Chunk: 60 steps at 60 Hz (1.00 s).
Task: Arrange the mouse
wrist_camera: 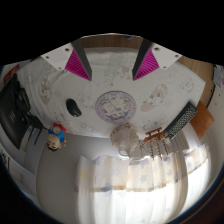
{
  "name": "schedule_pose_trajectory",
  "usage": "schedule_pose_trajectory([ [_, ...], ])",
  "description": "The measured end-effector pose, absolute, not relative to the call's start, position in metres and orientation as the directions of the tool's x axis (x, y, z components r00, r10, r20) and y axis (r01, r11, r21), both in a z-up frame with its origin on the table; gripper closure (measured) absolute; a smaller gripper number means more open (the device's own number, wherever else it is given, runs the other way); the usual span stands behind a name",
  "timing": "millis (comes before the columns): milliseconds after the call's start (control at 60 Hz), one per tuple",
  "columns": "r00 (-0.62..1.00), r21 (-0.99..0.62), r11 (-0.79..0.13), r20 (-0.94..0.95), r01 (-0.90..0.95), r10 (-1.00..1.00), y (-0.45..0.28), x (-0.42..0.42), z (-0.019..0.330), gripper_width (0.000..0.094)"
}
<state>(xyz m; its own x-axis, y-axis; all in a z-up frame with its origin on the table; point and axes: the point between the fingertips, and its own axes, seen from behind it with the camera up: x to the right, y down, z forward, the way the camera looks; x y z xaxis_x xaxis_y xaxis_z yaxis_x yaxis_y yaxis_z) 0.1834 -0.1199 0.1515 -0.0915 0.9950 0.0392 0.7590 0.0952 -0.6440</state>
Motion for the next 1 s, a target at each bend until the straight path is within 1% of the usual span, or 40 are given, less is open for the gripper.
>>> schedule_pose_trajectory([
  [267,0.03,-0.658,0.033,0.085,0.752,0.996,-0.032,0.176,0.144,0.0095],
  [500,0.072,-0.676,-0.015,0.057,0.736,0.996,0.027,0.155,0.131,0.0101],
  [650,0.076,-0.694,-0.008,0.068,0.72,0.995,0.062,0.129,0.116,0.0098],
  [783,0.051,-0.729,0.0,0.047,0.685,0.998,0.073,0.095,0.1,0.0085],
  [900,0.029,-0.747,0.004,0.031,0.665,0.999,0.079,0.062,0.079,0.0089],
  [1000,0.015,-0.755,0.027,0.048,0.656,0.999,0.087,0.035,0.061,0.0087],
])
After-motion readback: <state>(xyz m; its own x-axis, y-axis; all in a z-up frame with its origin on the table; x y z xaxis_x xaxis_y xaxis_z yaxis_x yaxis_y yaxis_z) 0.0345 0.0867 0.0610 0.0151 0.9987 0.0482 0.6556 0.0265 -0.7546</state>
